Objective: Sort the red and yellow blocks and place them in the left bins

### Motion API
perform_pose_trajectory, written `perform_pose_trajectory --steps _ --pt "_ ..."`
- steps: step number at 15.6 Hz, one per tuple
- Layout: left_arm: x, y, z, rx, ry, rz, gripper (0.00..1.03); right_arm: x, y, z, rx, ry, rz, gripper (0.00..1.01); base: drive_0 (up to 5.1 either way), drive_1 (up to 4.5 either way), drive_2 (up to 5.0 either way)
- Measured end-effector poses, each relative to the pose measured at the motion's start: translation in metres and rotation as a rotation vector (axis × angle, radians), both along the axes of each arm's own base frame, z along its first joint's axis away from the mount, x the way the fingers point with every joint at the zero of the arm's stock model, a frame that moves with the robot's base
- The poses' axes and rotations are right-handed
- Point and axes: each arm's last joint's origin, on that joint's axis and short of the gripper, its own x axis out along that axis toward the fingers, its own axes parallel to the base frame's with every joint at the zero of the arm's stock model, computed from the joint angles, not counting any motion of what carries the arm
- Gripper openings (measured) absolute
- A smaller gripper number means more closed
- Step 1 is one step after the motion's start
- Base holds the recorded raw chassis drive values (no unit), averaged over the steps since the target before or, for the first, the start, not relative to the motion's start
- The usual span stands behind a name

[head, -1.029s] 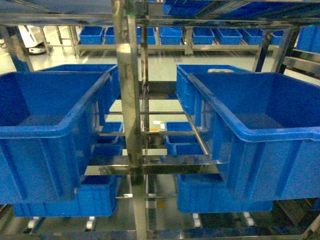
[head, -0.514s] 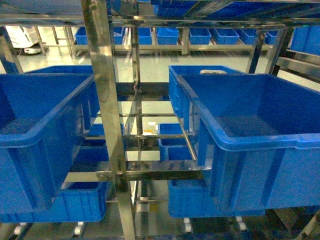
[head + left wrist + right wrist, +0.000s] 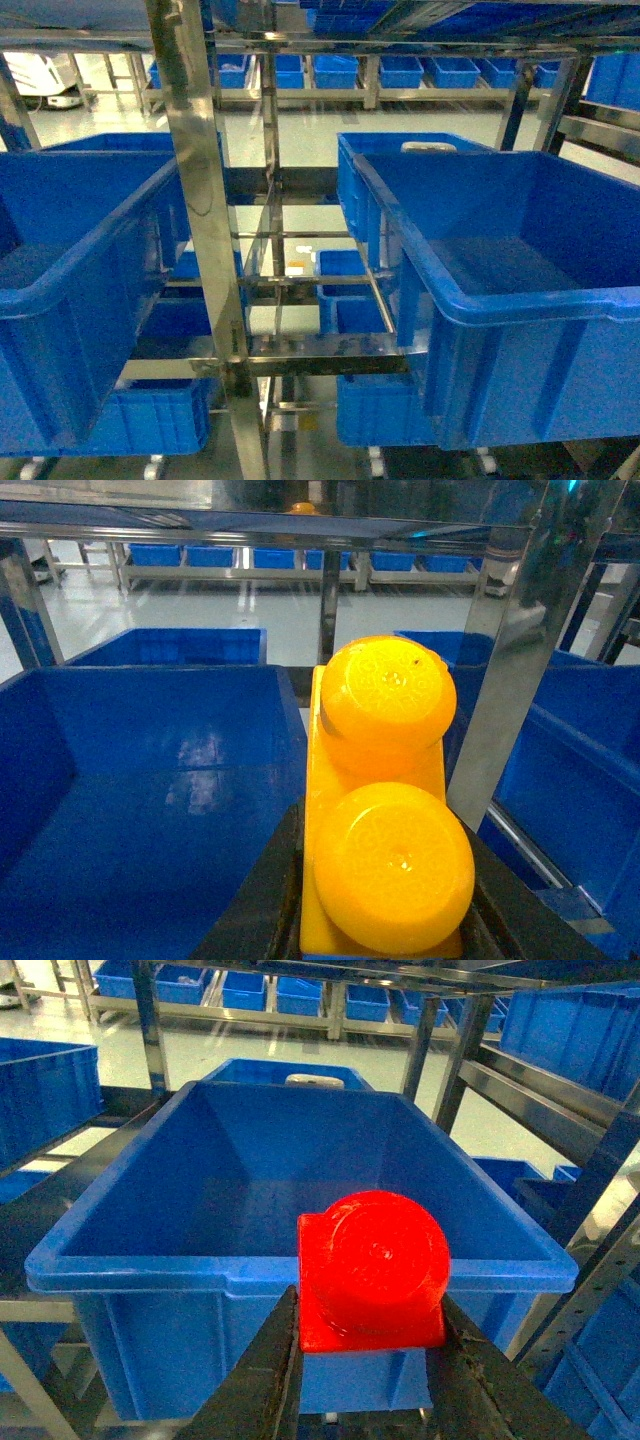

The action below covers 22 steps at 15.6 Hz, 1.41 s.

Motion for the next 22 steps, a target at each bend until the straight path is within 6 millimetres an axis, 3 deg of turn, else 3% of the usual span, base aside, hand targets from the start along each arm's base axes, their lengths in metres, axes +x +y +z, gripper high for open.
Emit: perform_pose_trajectory --steps 7,10,14,20,22 --pt "0.000 0.000 0.000 0.000 0.000 0.000 0.26 0.004 -0.001 -0.003 -0.002 0.013 -0.005 0.29 0.0 0.00 0.0" --pt "0.000 0.000 0.000 0.000 0.000 0.000 0.26 0.024 -0.003 0.000 -0.018 0.025 -0.009 0.29 0.0 0.00 0.0" --pt "0.000 0.000 0.000 0.000 0.000 0.000 0.26 0.074 -0.010 0.008 -0.033 0.032 -0.033 0.29 0.0 0.00 0.0" --pt "0.000 0.000 0.000 0.000 0.000 0.000 0.26 0.157 -0.008 -0.009 -0.061 0.161 -0.065 0.29 0.0 0.00 0.0" --pt "0.000 0.000 0.000 0.000 0.000 0.000 0.26 0.195 -0.005 -0.020 -0.055 0.251 -0.085 0.29 0.0 0.00 0.0"
